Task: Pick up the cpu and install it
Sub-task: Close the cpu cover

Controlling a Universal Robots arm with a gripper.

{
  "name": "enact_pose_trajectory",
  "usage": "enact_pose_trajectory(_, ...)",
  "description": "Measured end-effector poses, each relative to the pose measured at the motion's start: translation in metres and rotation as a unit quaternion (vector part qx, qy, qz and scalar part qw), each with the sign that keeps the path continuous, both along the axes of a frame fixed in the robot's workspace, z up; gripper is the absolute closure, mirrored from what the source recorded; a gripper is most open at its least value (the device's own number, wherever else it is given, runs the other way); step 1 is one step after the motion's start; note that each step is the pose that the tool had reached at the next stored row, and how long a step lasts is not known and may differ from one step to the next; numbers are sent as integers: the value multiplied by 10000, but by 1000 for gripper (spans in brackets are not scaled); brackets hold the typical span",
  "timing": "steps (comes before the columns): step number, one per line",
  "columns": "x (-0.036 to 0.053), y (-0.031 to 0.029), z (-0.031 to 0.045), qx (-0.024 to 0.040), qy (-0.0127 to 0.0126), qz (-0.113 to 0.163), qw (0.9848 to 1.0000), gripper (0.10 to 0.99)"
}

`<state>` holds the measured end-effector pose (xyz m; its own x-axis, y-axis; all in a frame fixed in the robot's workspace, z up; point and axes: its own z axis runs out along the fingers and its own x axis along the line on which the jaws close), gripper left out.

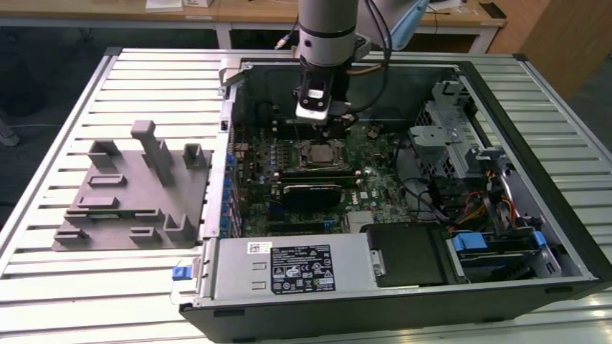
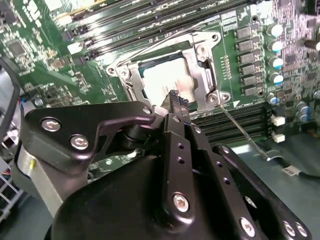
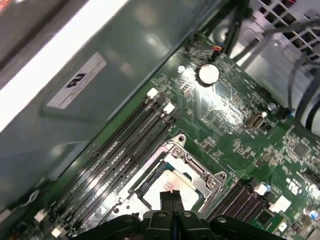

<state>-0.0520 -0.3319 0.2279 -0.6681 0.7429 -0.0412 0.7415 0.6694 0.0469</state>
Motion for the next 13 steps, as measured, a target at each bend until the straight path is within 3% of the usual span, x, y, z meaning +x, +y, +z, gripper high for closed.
enact_pose_trajectory(7,0,0,0,-13,0,498,9988,980)
enact_pose_trajectory(13,0,0,-1,-34,0,944,9955,980)
